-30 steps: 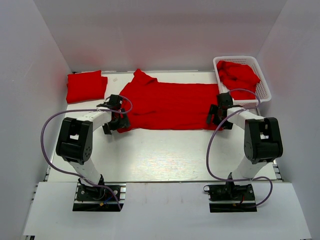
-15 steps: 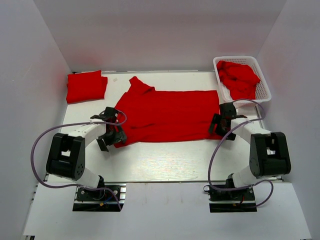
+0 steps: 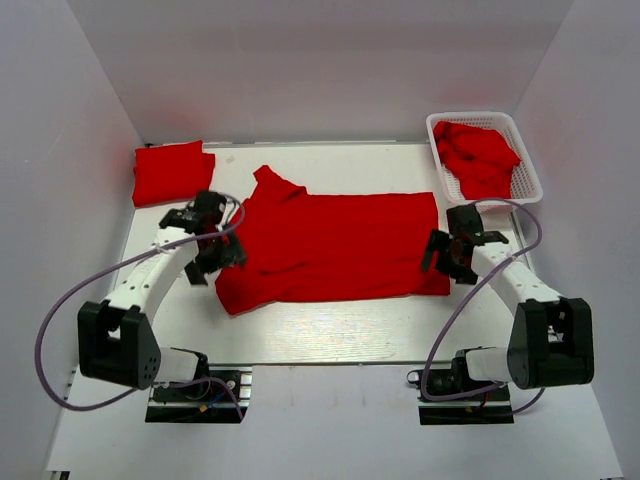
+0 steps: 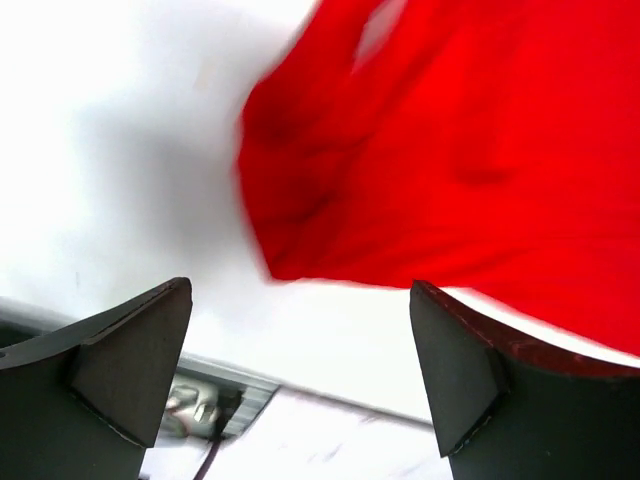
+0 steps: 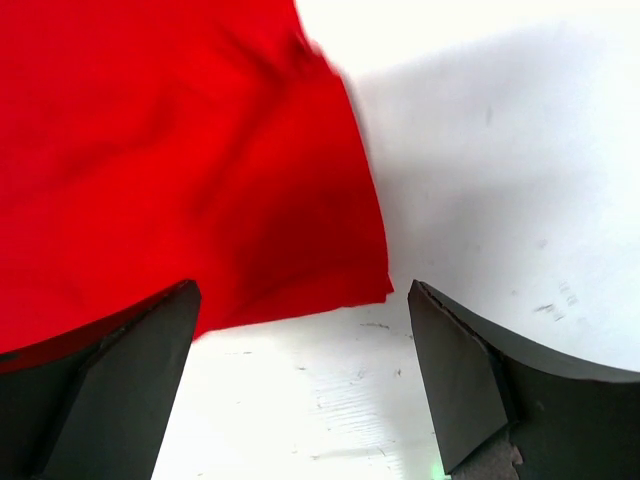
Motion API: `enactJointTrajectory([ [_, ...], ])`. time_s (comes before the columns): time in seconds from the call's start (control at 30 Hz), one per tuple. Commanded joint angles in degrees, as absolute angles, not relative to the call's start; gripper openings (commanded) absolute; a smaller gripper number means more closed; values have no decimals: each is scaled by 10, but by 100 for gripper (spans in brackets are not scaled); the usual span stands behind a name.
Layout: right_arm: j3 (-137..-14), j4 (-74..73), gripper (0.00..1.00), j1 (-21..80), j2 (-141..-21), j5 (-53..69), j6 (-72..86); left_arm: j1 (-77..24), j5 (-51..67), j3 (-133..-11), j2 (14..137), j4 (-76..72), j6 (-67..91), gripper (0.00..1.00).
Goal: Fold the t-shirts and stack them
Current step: Fold the flattened tshirt in 1/3 of the way
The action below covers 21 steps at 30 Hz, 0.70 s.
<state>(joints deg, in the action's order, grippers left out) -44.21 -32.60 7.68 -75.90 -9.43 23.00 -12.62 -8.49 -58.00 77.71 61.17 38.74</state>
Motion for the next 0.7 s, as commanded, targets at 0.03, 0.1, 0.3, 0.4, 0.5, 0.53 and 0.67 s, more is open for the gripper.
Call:
enactJointTrajectory([
  [0.03,-521,-349,90,76,-730,-92,184,-134,-90,-666,747,582,317,100],
  [0.1,-536,-351,90,77,-726,-104,180,-134,-47,-666,754,536,287,100],
  [0.3,-546,-336,90,78,-727,-101,178,-139,116,-635,822,403,282,100],
  [0.4,-548,-337,90,79,-725,-101,178,-145,95,-618,838,396,293,100],
  [0.5,-542,-334,90,78,-723,-110,178,-150,76,-597,849,396,294,100],
  [0.53,-541,-333,90,77,-723,-110,177,-150,76,-597,858,391,299,100],
  [0.67,-539,-335,90,77,-730,-108,178,-162,64,-590,901,391,313,100],
])
